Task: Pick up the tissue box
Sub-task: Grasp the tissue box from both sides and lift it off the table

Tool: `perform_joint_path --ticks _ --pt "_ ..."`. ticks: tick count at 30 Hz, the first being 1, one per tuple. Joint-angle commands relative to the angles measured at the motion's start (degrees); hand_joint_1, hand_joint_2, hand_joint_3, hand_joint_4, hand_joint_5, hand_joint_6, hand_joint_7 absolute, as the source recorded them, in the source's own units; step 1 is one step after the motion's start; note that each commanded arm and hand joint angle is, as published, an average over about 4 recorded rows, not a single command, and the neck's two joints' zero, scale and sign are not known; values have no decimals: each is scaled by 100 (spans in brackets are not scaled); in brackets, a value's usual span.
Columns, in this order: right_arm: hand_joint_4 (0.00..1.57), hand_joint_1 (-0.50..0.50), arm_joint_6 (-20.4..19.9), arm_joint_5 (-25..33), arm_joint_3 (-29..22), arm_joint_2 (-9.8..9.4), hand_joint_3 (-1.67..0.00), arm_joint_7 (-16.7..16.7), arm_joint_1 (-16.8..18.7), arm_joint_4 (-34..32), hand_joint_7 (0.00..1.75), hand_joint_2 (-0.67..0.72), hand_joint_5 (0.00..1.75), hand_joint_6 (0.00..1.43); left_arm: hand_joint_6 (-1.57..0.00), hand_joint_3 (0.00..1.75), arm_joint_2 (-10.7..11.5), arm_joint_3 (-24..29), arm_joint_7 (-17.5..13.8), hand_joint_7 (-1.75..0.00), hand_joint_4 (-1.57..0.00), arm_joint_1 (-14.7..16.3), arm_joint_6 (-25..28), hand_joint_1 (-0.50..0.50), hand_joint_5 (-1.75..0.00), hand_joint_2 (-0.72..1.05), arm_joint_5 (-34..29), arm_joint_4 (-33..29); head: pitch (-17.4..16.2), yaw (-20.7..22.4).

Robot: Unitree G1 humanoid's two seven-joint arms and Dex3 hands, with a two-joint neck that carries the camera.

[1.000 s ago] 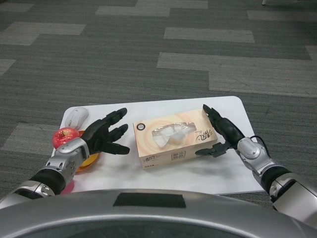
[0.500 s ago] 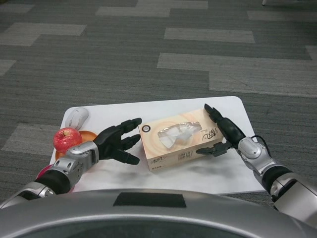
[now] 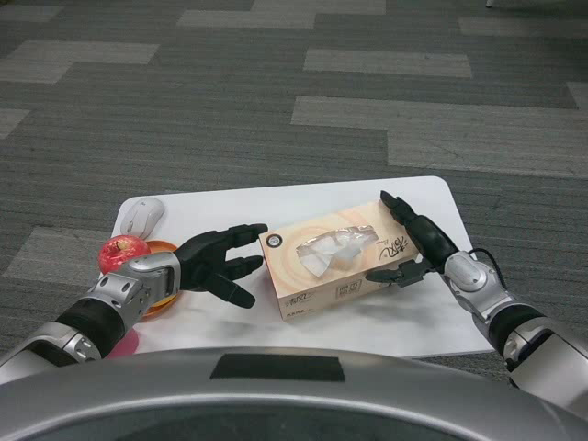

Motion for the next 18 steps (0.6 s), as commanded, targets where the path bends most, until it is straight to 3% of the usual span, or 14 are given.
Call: perform_joint_path --ticks 1,13,18 --pt "0 -46 -60 -23 -12 97 -40 29 -68 -38 0 -37 10 0 0 17 32 -193 -159 0 0 57 237 50 0 105 49 16 -6 -2" --pt "0 -46 -60 -23 -12 106 -40 29 -68 -38 0 -35 10 0 0 17 -168 -200 -102 0 0 -112 17 50 0 105 64 196 -7 10" --pt "0 -46 -60 -23 -12 106 -40 29 -68 -38 0 -41 10 0 0 17 -300 -187 13 0 0 -209 -220 50 0 105 51 420 -7 10"
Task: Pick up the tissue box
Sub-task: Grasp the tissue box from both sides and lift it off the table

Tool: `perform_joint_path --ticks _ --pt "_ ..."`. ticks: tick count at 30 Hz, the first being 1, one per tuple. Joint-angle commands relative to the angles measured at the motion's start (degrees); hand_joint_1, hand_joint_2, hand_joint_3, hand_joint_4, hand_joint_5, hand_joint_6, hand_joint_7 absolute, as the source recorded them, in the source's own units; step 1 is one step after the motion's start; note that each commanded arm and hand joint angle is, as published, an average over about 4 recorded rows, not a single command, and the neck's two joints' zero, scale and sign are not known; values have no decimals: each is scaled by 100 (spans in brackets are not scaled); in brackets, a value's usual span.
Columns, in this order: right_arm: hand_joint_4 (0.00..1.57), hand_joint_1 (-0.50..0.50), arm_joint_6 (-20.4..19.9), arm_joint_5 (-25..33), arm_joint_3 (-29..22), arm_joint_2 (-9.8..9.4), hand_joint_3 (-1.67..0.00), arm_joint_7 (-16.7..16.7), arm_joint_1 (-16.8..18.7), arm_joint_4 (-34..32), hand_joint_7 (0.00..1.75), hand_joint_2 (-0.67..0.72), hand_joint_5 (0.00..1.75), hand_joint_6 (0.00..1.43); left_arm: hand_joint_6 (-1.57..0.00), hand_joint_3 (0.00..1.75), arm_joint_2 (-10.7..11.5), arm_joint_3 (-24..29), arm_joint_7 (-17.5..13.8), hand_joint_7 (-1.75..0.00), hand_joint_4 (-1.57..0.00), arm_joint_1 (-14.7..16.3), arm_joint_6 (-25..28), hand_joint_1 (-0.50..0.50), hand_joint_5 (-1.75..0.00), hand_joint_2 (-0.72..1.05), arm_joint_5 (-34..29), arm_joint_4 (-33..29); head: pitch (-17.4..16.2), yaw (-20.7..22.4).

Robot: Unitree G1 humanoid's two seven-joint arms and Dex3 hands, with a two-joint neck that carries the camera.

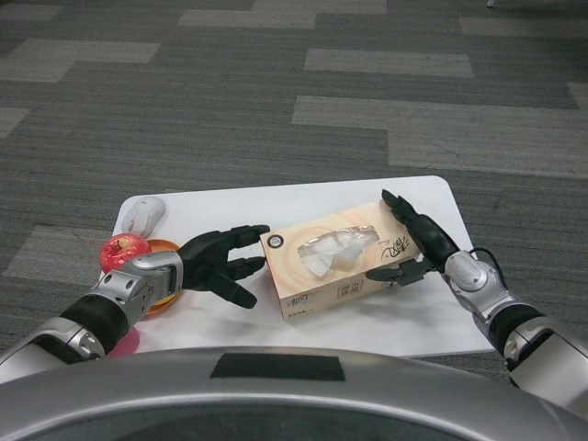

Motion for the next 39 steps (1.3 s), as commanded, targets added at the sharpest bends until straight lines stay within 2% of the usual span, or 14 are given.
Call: perform_joint_path --ticks 1,3,15,22,26,30,33,39 --pt "0 -46 -60 -23 -8 114 -40 32 -66 -40 0 -41 10 0 0 17 -210 -99 61 0 0 -83 -142 50 0 105 49 214 18 -5" --pt "0 -46 -60 -23 -5 114 -40 32 -61 -40 0 -38 10 0 0 17 -261 -62 149 0 0 -118 -269 50 0 105 16 312 37 -9" --pt "0 -46 -60 -25 10 107 -40 32 -59 -55 0 -40 10 0 0 17 -465 384 844 0 0 -155 -1157 50 0 105 -320 684 97 16" --pt "0 -44 -60 -32 1 123 -40 32 -59 -58 0 -40 10 0 0 17 -535 481 1094 0 0 -210 -1574 50 0 105 -528 822 132 26" --pt "0 -46 -60 -32 -27 158 -40 32 -61 -49 0 -41 12 0 0 17 -553 628 1254 0 0 -210 -1853 50 0 105 -656 895 142 34" --pt "0 -46 -60 -32 -62 193 -48 32 -70 -40 0 -41 10 0 0 17 -573 736 1342 0 0 -210 -2023 50 0 105 -704 947 152 33" --pt "0 -46 -60 -34 -82 215 -48 32 -86 -38 0 -41 10 0 0 17 -588 766 1384 0 0 -212 -2056 50 0 105 -702 976 156 28" --pt "0 -46 -60 -32 -98 219 -48 32 -103 -25 0 -41 12 0 0 17 -544 689 1287 0 0 -204 -2014 50 0 105 -689 991 146 17"
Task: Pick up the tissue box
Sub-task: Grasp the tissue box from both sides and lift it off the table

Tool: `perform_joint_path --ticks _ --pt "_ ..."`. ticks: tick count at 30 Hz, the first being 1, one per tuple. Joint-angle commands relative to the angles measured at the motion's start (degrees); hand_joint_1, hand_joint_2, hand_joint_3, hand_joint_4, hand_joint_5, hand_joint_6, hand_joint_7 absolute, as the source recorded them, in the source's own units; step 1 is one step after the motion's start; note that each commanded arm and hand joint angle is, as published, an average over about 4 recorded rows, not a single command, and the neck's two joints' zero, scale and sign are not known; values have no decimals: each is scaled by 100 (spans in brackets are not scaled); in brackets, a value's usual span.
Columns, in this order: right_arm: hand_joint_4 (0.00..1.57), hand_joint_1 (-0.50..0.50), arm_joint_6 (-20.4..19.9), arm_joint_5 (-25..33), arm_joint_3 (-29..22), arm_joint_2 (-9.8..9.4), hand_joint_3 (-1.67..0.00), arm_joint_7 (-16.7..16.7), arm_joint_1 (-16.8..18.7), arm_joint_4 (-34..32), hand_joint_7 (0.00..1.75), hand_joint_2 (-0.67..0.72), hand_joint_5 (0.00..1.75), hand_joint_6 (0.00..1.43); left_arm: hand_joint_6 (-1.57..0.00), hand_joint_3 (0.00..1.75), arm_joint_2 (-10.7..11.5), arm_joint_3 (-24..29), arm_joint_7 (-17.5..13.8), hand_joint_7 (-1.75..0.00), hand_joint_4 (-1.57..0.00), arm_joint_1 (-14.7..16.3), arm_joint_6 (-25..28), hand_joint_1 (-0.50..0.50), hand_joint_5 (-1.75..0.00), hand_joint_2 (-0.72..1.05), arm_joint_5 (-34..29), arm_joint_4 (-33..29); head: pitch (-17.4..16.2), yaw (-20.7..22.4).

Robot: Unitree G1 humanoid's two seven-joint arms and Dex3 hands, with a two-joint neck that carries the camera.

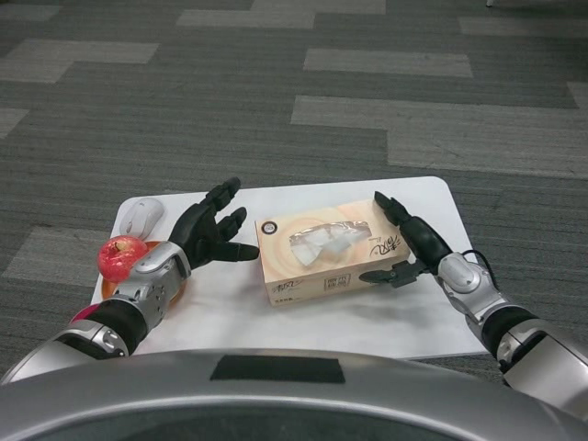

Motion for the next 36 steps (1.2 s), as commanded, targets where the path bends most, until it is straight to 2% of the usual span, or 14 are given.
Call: perform_joint_path --ticks 1,5,9,13,19,24,34,36 --pt "0 -46 -57 0 -39 67 -48 32 -103 -13 0 -41 12 0 0 17 85 -52 -89 0 0 -81 -4 50 0 105 -27 67 0 0" --pt "0 -44 -57 0 -43 58 -48 32 -94 -10 0 -41 10 0 0 17 256 -6 -162 0 0 51 62 50 0 105 -34 -47 -8 -18" --pt "0 -46 -57 0 -43 58 -48 32 -94 -4 0 -41 10 0 0 17 414 80 -204 0 0 209 251 50 0 105 -36 -351 2 -20" --pt "0 -46 -57 0 -52 58 -48 32 -94 5 0 -41 10 0 0 17 700 199 -265 0 0 574 853 50 0 105 -5 -1098 0 -25" --pt "0 -46 -57 0 -61 67 -48 32 -94 40 0 -41 10 0 0 17 942 260 -292 0 0 1083 1635 50 0 105 47 -2060 -30 6" --pt "0 -46 -57 -5 -61 93 -48 32 -94 58 0 -41 10 0 0 15 968 159 -292 0 0 1312 2075 50 0 105 118 -2570 -56 23" --pt "0 -45 -62 -18 -4 190 -48 32 -140 119 0 -41 10 0 0 17 878 -261 -292 0 0 1334 2356 50 0 105 69 -2726 -84 17" --pt "0 -46 -59 -18 25 201 -48 32 -153 119 0 -41 15 0 0 17 876 -287 -292 0 0 1334 2407 50 0 105 65 -2765 -110 10"
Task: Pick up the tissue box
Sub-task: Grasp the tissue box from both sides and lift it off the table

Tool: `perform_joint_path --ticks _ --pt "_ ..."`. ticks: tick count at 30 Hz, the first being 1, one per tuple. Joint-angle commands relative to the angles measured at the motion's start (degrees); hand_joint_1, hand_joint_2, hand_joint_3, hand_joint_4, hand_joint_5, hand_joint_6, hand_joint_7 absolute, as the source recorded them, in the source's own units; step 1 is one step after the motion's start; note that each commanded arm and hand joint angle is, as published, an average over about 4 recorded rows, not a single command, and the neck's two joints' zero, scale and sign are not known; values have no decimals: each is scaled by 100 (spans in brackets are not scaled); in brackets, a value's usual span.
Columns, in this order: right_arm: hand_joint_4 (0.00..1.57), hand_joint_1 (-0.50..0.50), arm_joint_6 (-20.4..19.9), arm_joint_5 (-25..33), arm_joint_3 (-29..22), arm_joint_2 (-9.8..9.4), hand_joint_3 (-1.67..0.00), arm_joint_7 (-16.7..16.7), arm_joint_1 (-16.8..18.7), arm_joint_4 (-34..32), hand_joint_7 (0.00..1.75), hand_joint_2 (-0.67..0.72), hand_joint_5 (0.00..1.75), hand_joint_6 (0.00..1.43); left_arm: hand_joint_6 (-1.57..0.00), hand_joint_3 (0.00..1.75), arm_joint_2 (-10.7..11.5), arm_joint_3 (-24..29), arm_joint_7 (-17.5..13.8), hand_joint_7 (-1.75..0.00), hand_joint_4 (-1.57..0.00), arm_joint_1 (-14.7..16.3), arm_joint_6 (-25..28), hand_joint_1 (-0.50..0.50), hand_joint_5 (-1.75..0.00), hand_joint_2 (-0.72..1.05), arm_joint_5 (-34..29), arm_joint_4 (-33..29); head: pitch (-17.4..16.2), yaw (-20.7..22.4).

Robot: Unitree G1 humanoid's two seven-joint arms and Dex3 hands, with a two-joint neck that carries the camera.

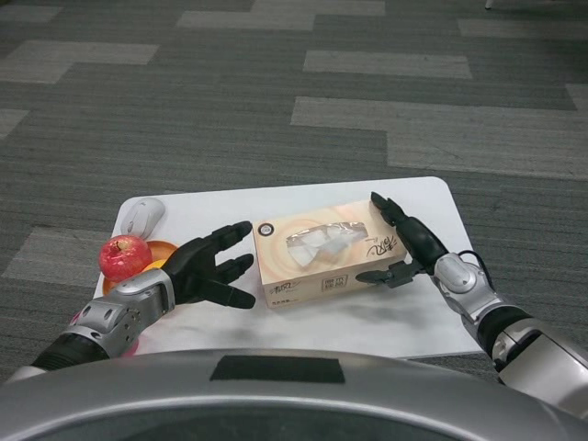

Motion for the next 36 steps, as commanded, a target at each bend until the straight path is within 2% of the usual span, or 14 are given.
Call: perform_joint_path --ticks 1,5,11,15,21,27,36 --pt "0 -46 -38 0 59 90 -48 16 -126 14 0 -41 15 0 0 17 19 -72 -4 0 0 20 153 50 0 105 -18 -91 -50 -28" --pt "0 -46 -38 0 81 141 -48 16 -155 27 0 -41 12 0 0 17 19 -114 -4 0 0 20 205 50 0 105 -18 -122 -64 -71" --pt "0 -46 -38 0 221 222 -46 16 -313 93 0 -41 19 0 0 17 10 -176 -4 0 0 11 241 50 0 105 -22 -122 -150 -102" --pt "0 -46 -38 0 261 283 -48 11 -337 137 0 -48 19 0 0 17 -16 -174 10 0 0 11 236 50 0 105 -27 -117 -188 -123" --pt "0 -46 -38 -13 323 345 -48 7 -337 137 0 -51 19 0 0 17 -157 -156 128 0 0 -2 175 50 0 105 35 -43 -254 -123" --pt "0 -46 -38 -44 437 404 -48 -2 -396 137 0 -54 19 0 0 17 -379 -143 254 0 0 -106 -118 50 0 105 41 261 -271 -122" --pt "0 -46 -38 -44 538 415 -48 -46 -451 137 0 -51 19 0 0 17 -447 -160 330 0 0 -244 -269 50 0 105 17 436 -294 -140"
